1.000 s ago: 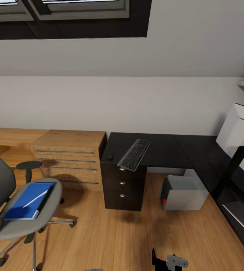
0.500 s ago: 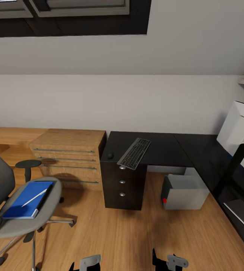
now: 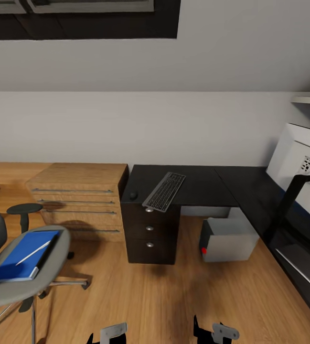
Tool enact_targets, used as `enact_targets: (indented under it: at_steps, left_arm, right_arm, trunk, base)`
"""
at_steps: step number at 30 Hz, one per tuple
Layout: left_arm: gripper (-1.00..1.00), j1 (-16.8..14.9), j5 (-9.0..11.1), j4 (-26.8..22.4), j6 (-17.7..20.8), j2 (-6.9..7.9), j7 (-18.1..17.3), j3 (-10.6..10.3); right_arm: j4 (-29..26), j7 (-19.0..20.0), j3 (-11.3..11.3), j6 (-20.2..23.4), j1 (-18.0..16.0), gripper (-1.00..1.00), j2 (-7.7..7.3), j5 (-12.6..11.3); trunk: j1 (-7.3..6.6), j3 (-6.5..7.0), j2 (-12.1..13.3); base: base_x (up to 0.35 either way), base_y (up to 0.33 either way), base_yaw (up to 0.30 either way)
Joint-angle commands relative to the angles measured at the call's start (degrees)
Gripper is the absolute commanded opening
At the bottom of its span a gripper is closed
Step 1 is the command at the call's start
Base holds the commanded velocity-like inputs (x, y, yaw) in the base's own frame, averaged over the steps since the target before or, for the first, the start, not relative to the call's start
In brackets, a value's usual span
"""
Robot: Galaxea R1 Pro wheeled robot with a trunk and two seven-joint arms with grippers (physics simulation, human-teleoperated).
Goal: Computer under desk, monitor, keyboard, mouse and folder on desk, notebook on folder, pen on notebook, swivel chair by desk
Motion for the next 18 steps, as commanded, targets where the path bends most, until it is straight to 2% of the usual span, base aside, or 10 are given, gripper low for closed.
enact_targets:
  at_steps: [1, 7, 18]
  left_arm:
    - [1.00, 0.0, 0.6, 0.0, -0.4, 0.04, 0.3, -0.2]
    - [1.00, -0.1, 0.6, 0.0, -0.5, 0.04, 0.4, -0.2]
    - [1.00, -0.1, 0.7, -0.2, -0.7, -0.04, 0.5, 1.1]
  right_arm:
    - [0.0, -0.5, 0.5, -0.1, -0.1, 1.00, 0.01, -0.1]
    - [0.0, -0.5, 0.5, -0.2, -0.1, 1.00, 0.11, -0.1]
    - [0.0, -0.5, 0.6, -0.1, -0.1, 1.00, 0.15, -0.1]
  trunk:
    - [0.22, -0.24, -0.4]
    - [1.54, -1.32, -2.8]
    - [3.96, -3.29, -7.3]
  base:
    - [0.000, 0.000, -0.231]
    - [0.000, 0.000, -0.144]
    - [0.000, 0.000, -0.017]
